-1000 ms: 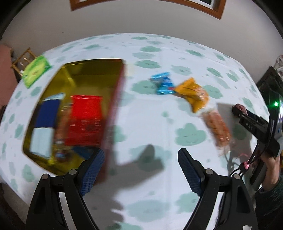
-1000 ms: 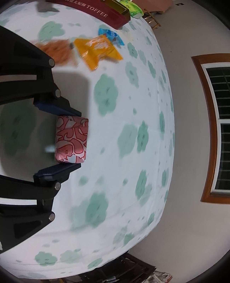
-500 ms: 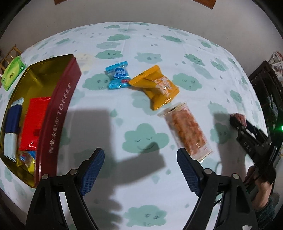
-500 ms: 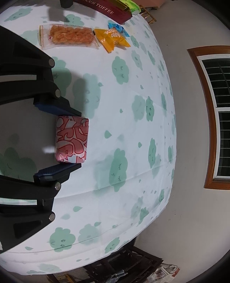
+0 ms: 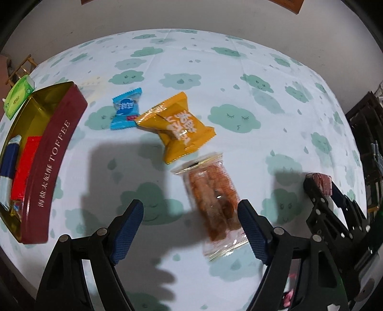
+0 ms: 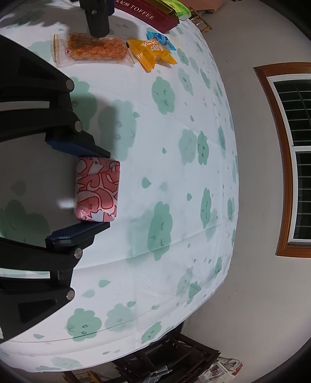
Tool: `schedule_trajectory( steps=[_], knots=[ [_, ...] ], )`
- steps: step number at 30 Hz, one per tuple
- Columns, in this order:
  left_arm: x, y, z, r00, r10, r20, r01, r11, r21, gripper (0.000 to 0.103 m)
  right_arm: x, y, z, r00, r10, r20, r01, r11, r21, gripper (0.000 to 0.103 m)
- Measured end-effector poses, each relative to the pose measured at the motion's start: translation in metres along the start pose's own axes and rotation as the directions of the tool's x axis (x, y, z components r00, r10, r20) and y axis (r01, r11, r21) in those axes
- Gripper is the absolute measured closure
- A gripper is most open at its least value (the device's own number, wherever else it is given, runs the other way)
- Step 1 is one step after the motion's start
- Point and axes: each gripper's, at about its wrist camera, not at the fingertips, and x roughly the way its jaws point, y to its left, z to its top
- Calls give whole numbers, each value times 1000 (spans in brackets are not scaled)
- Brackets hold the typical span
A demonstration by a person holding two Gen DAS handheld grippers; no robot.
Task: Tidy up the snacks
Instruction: 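Grasp the clear peanut-snack bag with the left gripper while the right gripper holds the pink candy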
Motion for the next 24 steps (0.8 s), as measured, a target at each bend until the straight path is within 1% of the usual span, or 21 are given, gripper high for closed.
schedule_trajectory(
  steps=[4,6,9,12,16,17,18,19,21,24],
  knots=[
    [8,-7,2,1000,18,-1,-18,1000,1,25,0,1,0,1000,0,0,0,1000,0,51],
    [12,-9,1,999,38,-2,-38,999,20,25,0,1,0,1000,1,0,-1,1000,1,51],
    [12,-6,1,999,49,4,-49,998,41,23,0,1,0,1000,0,0,0,1000,0,51],
    [10,-2,0,998,63,6,-63,996,66,27,0,1,0,1000,0,0,0,1000,0,51],
    [6,9,-4,996,84,16,-85,990,108,29,0,1,0,1000,0,0,0,1000,0,51],
    [6,11,-4,996,88,17,-89,990,113,32,0,1,0,1000,0,0,0,1000,0,51],
    [8,14,-5,996,86,12,-87,989,120,35,0,0,0,1000,0,0,0,1000,1,51],
    [10,16,-5,997,79,1,-79,989,126,35,0,0,0,1000,0,0,0,1000,1,51],
    [14,18,-7,998,60,-23,-57,990,133,36,0,1,0,1000,0,0,0,1000,1,51],
    [16,13,-11,999,43,-33,-36,981,189,36,0,1,0,1000,0,0,0,1000,1,51]
  ],
)
